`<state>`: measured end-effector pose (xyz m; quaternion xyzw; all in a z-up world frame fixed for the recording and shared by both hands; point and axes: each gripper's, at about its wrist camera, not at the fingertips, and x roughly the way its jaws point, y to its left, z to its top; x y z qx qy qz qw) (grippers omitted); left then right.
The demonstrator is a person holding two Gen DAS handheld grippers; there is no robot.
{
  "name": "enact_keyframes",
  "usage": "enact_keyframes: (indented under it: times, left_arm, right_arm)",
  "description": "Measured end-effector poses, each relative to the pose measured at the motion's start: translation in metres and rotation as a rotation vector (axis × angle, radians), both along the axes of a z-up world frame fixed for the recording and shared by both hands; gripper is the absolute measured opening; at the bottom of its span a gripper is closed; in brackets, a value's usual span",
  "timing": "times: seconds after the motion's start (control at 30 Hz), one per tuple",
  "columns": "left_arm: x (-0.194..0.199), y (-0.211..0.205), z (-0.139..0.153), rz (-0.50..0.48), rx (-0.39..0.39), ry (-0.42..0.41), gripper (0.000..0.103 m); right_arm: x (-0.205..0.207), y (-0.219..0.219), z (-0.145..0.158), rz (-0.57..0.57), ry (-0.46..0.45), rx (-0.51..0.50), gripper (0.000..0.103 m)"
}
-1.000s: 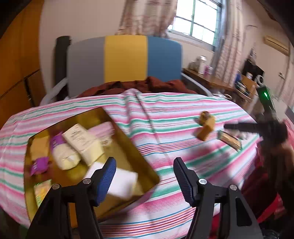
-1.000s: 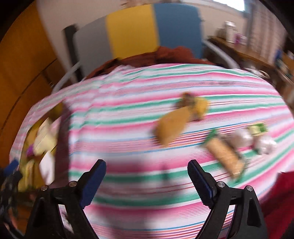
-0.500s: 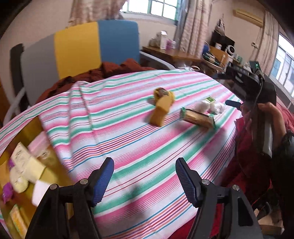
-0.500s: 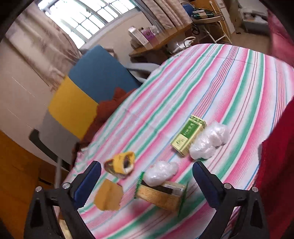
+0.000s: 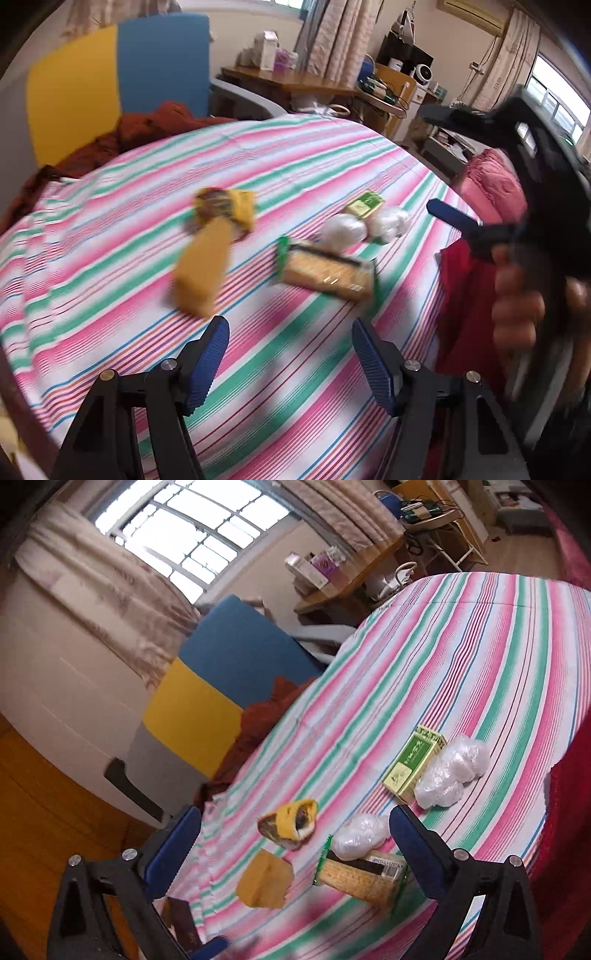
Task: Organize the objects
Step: 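Move both tools back toward the items on the cloth, then grasp the cracker packet with green ends using the left tool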
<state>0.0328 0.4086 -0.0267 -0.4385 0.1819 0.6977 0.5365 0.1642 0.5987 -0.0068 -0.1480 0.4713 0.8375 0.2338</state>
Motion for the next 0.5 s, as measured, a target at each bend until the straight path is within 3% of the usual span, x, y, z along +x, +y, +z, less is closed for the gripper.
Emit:
enact_keyframes:
  times: [0.3, 0.5]
  left_arm:
    - [0.005, 0.080, -0.026, -0.016, -0.079, -0.062, 0.071]
    - [-0.002, 0.109, -0.045, 0.103, -0.145, -0.049, 0.081]
  right_arm:
    - [0.005, 0.001, 0.003, 0.017, 0.080, -0.021, 0.103]
    - [0.002, 0.000, 0.003, 0.049, 0.097, -0.018, 0.103]
